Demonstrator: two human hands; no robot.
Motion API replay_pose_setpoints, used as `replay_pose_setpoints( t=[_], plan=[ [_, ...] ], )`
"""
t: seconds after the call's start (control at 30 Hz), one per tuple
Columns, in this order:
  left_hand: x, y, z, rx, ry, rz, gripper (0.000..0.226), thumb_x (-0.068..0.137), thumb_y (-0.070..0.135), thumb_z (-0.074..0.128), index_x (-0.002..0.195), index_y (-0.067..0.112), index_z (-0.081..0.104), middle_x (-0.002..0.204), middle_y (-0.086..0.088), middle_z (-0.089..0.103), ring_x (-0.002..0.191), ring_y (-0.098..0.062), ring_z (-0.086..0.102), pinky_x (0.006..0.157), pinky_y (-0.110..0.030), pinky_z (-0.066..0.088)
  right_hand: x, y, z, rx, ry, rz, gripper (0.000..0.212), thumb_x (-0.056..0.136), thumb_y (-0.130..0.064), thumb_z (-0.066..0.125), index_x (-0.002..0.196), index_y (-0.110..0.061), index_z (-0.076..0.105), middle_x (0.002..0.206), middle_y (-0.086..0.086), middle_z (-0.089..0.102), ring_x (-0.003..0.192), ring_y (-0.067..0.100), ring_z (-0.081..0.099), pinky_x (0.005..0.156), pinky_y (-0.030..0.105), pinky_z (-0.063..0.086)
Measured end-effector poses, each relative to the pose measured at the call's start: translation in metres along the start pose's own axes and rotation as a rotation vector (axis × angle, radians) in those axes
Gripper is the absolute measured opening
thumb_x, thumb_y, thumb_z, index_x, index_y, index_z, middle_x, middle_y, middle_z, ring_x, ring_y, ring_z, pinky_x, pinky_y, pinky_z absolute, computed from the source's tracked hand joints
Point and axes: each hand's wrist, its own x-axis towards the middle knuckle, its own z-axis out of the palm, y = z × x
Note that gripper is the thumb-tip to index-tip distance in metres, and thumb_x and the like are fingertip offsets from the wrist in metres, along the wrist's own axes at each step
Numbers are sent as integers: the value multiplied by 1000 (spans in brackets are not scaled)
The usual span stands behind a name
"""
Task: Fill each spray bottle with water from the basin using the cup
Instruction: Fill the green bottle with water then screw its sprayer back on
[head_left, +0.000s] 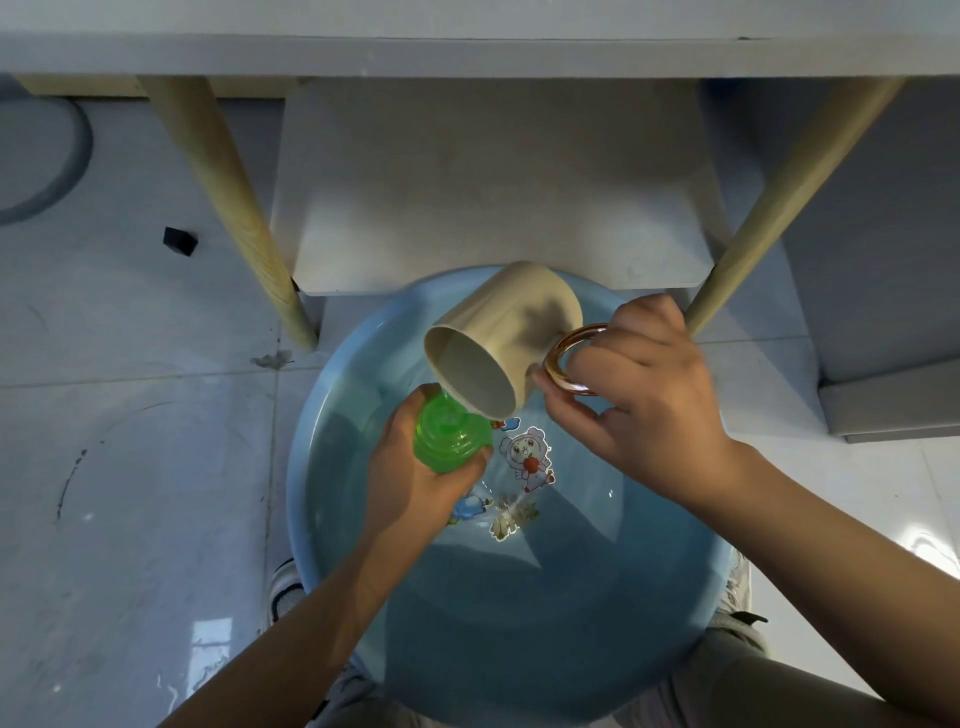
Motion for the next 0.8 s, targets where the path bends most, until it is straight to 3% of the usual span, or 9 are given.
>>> replay_pose_setpoints(
  t=[0.33,0.6,0.8],
  plan=[
    [-1,5,-1,-2,-1,-15,68,65,29,84,125,29,52,104,14,60,91,-7,58,68,3,36,4,-2,-1,0,16,-77,35,82,-12,70,52,-8,51,54,3,49,62,20,38,68,30,32],
    [-1,5,-1,-6,-8,-24,65,65,31,84,122,30,53,104,11,65,93,-9,62,78,-16,48,5,-3,-1,10,22,-123,31,80,-11,72,56,-8,52,54,3,45,64,20,37,70,30,33],
    [-3,9,-3,3,-9,-18,62,66,31,84,119,31,54,100,14,63,88,-6,59,67,0,37,5,-3,-2,-10,10,-147,33,79,-10,73,54,-10,51,54,3,43,64,21,37,72,30,34]
  ],
)
